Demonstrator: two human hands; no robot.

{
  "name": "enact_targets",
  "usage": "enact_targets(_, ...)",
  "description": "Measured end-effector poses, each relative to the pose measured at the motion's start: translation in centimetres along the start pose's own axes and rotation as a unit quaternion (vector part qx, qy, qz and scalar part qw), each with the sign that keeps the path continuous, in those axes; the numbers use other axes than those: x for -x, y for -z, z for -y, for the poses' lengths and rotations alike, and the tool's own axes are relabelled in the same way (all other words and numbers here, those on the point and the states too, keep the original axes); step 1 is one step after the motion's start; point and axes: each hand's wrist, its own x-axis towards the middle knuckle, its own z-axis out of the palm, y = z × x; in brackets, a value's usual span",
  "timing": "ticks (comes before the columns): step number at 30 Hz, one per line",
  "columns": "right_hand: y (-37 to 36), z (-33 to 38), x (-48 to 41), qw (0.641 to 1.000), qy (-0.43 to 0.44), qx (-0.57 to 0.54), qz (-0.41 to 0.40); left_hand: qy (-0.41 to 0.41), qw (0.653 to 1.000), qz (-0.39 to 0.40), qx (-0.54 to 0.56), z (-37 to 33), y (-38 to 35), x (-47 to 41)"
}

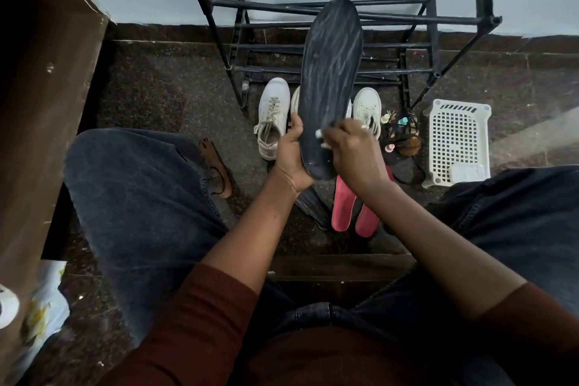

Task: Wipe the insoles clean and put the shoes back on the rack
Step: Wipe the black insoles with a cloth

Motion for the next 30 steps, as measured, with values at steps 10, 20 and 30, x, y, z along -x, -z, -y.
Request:
enact_targets(10, 0.4, -0.9, -0.6, 0.999, 0.007, 0.036, 0.020, 0.027, 0.998, -0.051, -0.015, 0.5, 0.3, -0.4)
enact_targets(20, 2.9, -4.8, -2.3, 0.796, -0.334, -0.494, -0.105, 0.004, 0.997, -0.070, -0.034, 0.0, 1.1, 0.3)
enact_targets(30, 4.1, -2.9, -0.5, 0.890, -0.310, -0.335, 0.021, 0.022, 0.998, 0.042, 0.045, 0.3, 1.0, 0.4)
